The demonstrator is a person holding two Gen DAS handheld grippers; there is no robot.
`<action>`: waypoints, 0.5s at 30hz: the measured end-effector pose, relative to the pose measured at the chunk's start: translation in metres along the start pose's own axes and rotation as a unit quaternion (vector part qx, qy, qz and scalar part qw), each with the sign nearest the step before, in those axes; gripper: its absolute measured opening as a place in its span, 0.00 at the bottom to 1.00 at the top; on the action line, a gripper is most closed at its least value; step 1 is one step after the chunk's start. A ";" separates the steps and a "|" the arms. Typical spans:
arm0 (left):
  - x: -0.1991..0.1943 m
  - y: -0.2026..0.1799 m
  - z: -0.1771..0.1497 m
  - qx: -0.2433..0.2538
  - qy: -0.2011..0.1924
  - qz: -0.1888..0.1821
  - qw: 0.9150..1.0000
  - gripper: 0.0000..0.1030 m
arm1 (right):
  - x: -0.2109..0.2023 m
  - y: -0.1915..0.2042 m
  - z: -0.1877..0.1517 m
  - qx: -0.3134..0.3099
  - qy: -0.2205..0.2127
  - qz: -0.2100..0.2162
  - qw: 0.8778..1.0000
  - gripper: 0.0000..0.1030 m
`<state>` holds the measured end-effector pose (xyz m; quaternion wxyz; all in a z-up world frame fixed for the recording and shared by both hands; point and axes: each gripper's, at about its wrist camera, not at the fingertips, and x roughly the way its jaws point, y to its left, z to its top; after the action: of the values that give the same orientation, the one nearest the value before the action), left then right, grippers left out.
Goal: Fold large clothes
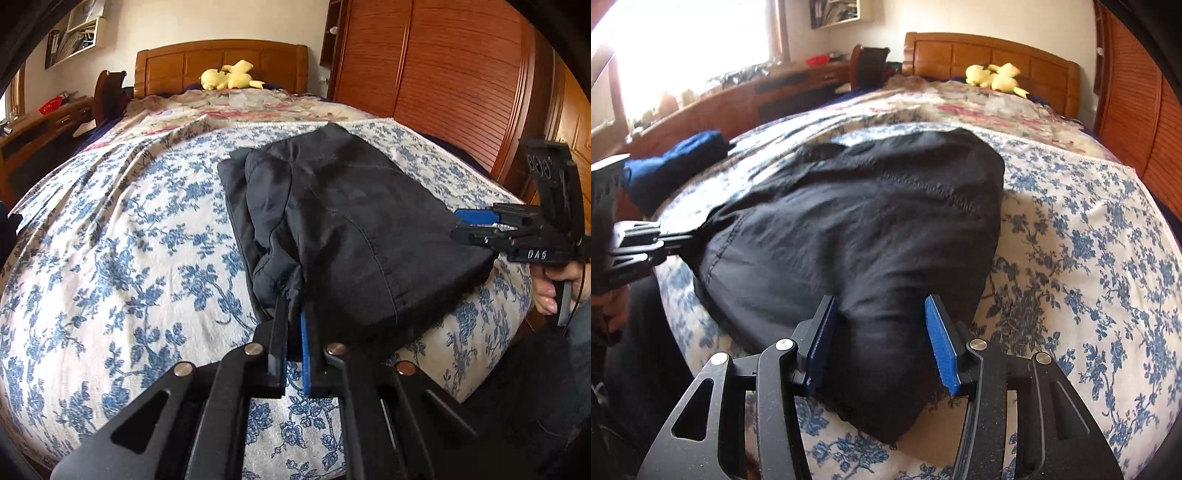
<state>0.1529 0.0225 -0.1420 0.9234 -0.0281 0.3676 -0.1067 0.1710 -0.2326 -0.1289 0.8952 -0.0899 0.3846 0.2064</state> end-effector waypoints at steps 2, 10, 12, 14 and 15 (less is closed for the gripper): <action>0.002 -0.001 -0.002 -0.001 0.000 0.001 1.000 0.04 | 0.001 -0.005 -0.001 0.010 0.002 0.014 1.000 0.48; -0.002 0.002 -0.005 -0.004 -0.002 -0.004 1.000 0.05 | -0.008 -0.009 0.004 0.007 -0.017 0.025 1.000 0.47; 0.000 0.002 -0.006 -0.003 0.001 -0.004 1.000 0.05 | -0.011 -0.009 0.009 0.007 -0.024 0.024 0.999 0.47; 0.000 0.001 -0.006 -0.005 0.001 -0.003 1.000 0.05 | -0.013 -0.010 0.015 0.010 -0.034 0.020 0.999 0.47; 0.000 0.001 -0.006 -0.005 0.000 -0.003 1.000 0.05 | -0.012 -0.010 0.019 0.009 -0.038 0.019 0.999 0.47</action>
<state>0.1492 0.0234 -0.1465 0.9229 -0.0336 0.3683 -0.1076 0.1800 -0.2392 -0.1069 0.9060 -0.0665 0.3535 0.2229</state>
